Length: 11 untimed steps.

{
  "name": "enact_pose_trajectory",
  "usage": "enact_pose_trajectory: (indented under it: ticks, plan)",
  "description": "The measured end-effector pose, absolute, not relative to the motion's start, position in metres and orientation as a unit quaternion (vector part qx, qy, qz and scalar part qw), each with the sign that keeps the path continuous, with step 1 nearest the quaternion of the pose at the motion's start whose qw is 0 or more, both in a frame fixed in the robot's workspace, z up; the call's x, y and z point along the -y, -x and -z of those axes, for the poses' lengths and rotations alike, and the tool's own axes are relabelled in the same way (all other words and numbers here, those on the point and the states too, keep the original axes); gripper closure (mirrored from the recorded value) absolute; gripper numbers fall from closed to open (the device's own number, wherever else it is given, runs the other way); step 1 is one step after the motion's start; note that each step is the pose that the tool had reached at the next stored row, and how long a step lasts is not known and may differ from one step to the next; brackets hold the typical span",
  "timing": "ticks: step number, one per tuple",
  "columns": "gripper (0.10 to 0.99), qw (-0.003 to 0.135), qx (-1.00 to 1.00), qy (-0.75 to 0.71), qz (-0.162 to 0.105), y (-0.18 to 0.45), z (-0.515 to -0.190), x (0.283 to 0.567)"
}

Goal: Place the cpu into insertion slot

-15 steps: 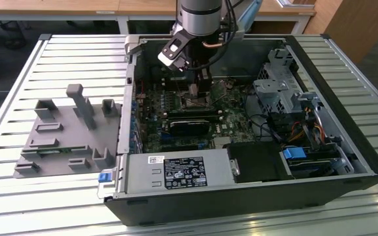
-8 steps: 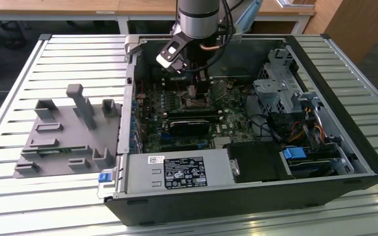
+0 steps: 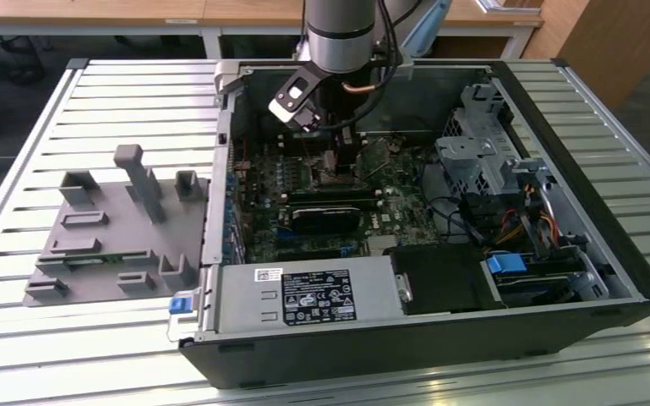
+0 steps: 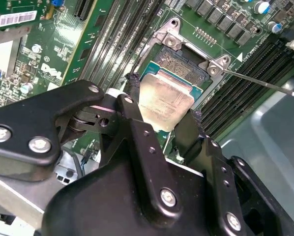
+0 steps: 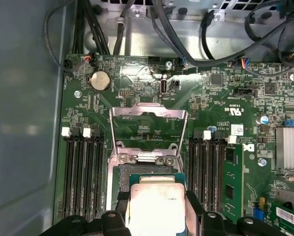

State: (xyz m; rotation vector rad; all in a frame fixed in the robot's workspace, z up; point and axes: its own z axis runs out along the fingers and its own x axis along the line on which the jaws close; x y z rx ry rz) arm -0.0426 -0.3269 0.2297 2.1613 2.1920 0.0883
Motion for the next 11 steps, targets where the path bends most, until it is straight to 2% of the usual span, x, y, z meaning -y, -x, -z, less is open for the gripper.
enact_pose_trajectory:
  ticks: [11]
  plan:
    - [0.553,0.032,-0.706,-0.707,-0.028,0.0433,-0.2196,0.3253]
